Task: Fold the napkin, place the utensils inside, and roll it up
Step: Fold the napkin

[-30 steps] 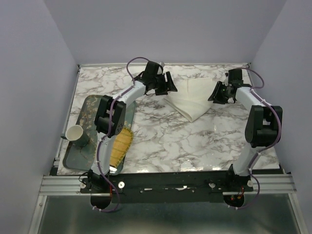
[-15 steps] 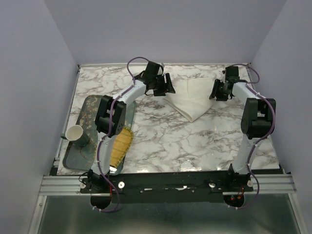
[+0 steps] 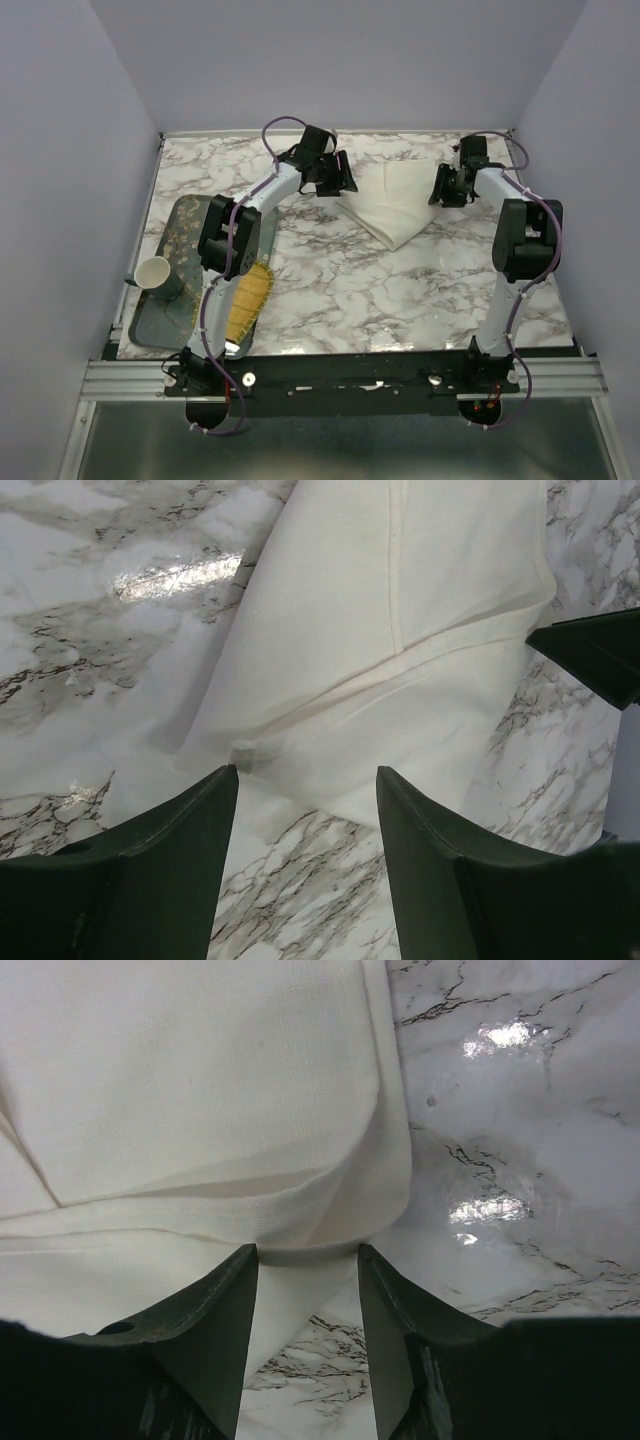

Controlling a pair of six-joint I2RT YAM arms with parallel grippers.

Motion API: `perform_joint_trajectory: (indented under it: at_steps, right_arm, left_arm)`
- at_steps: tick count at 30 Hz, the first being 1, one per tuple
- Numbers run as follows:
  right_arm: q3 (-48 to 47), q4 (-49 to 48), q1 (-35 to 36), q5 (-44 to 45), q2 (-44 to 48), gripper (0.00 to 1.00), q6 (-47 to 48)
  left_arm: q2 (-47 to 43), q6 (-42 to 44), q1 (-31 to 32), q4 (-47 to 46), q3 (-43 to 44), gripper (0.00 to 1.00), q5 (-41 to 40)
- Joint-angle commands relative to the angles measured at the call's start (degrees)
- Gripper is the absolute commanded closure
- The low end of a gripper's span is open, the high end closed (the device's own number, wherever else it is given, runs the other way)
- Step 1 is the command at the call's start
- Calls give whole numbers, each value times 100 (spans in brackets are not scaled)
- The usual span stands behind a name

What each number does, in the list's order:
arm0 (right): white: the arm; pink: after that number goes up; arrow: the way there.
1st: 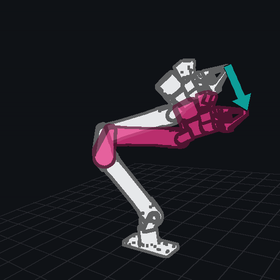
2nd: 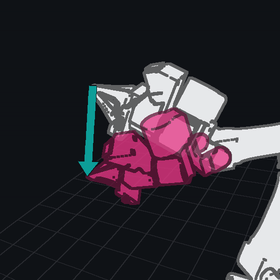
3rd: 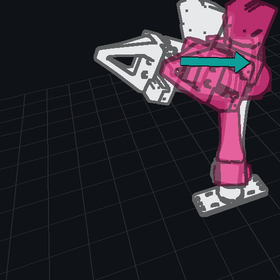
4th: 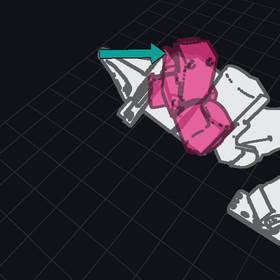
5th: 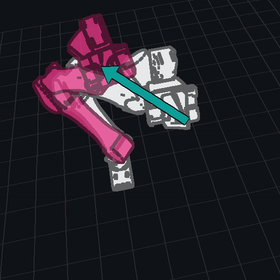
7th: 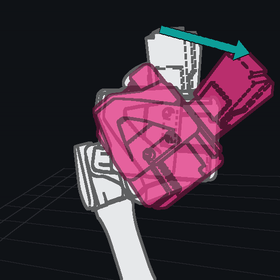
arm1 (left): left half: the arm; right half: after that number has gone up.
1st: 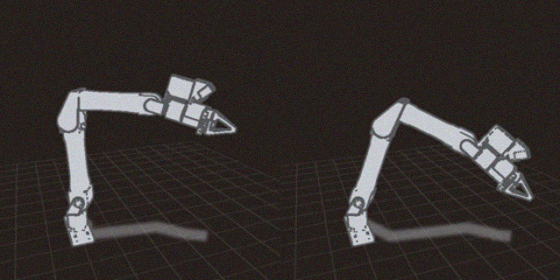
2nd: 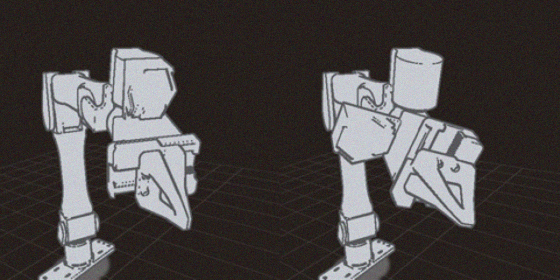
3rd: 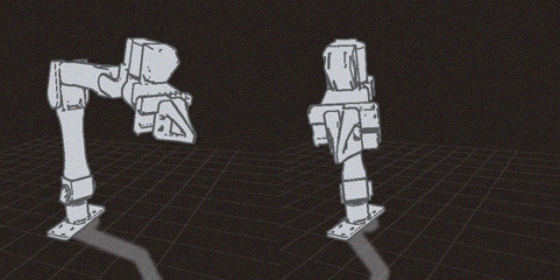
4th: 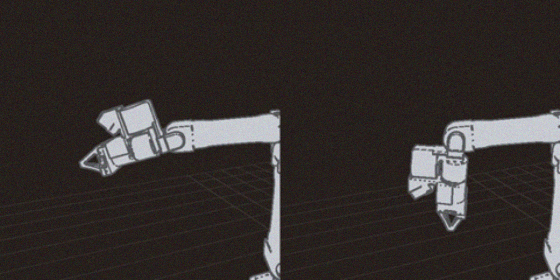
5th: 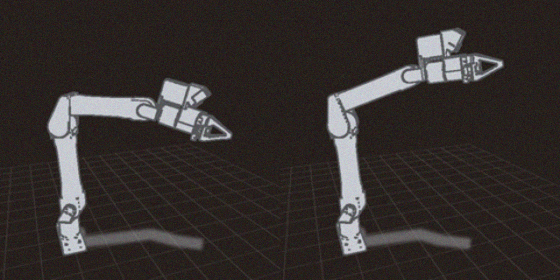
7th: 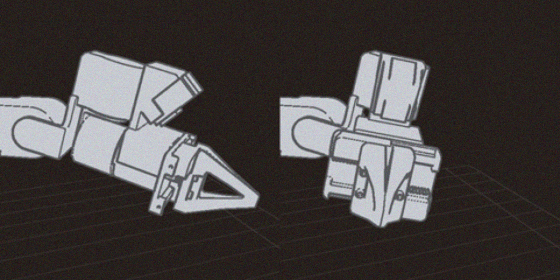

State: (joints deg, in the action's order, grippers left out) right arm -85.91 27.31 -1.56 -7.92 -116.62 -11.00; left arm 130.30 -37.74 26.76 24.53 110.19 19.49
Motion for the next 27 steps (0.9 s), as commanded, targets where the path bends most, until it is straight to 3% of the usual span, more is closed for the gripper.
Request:
perform_joint_trajectory:
  at_steps: [1,14,20,21,23,27]
  right_arm:
    - [-268,222,24,81,-186,48,90]
    - [-444,284,60,-78,-177,69,55]
    - [-541,301,68,-166,-195,87,46]
    - [-541,301,68,-174,-186,88,37]
    - [-576,310,68,-209,-160,88,46]
    - [-655,310,68,-280,-133,88,37]
  left_arm:
    - [153,38,39,139,169,36,-103]
    - [171,29,31,192,143,42,-103]
    - [189,21,31,201,161,42,-59]
    - [180,29,39,210,152,34,-76]
    - [171,56,39,227,143,29,-120]
    - [267,65,39,280,169,28,-156]
